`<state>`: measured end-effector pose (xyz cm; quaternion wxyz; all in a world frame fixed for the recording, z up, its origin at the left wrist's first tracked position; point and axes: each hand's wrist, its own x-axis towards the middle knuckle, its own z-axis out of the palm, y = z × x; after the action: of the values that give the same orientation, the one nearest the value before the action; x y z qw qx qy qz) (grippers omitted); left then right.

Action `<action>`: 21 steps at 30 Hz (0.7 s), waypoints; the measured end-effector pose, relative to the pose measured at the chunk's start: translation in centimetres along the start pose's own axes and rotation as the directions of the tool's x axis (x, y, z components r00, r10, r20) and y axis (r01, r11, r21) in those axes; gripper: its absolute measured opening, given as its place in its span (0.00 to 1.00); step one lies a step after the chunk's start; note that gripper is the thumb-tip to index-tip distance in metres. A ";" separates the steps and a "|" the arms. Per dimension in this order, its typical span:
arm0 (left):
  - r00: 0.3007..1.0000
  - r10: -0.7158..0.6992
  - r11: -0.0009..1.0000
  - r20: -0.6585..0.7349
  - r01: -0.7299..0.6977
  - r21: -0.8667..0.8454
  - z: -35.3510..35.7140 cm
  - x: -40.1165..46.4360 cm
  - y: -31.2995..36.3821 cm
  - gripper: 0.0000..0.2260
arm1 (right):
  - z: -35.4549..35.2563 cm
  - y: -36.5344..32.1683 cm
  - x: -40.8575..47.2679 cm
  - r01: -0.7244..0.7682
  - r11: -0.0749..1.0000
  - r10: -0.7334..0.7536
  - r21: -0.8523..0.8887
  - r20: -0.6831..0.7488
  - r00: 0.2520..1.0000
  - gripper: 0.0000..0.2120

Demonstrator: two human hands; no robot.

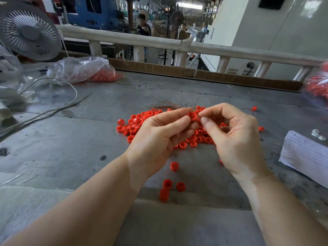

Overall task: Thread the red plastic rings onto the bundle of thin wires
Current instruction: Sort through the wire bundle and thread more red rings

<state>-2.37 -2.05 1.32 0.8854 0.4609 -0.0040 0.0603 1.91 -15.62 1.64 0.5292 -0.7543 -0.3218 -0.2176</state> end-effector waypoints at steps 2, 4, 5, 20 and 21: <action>1.000 -0.022 1.000 0.015 0.022 -0.018 0.0 0.0 0.1 0.09 | 0.0 -0.1 0.0 0.003 1.000 -0.003 0.007 -0.001 1.000 0.09; 0.999 -0.037 0.998 0.028 0.038 -0.047 0.1 0.0 0.2 0.09 | 0.0 -0.2 0.1 -0.001 1.000 0.000 0.019 0.004 1.000 0.09; 0.998 -0.041 0.997 0.038 0.044 -0.061 0.2 0.0 0.2 0.09 | 0.0 -0.2 0.1 -0.003 1.000 0.003 0.025 0.007 1.000 0.09; 0.991 -0.096 0.989 0.092 0.105 -0.106 0.2 -0.1 0.3 0.10 | -0.1 0.3 0.4 -0.122 0.946 0.108 0.299 0.064 0.992 0.07; 0.990 -0.103 0.988 0.099 0.114 -0.107 0.2 -0.1 0.3 0.10 | -0.1 0.3 0.4 -0.134 0.937 0.116 0.323 0.075 0.990 0.07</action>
<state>-2.49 -2.02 1.67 0.9107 0.4122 -0.0236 -0.0100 2.43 -15.72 1.73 0.6508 -0.6807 -0.3190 -0.1064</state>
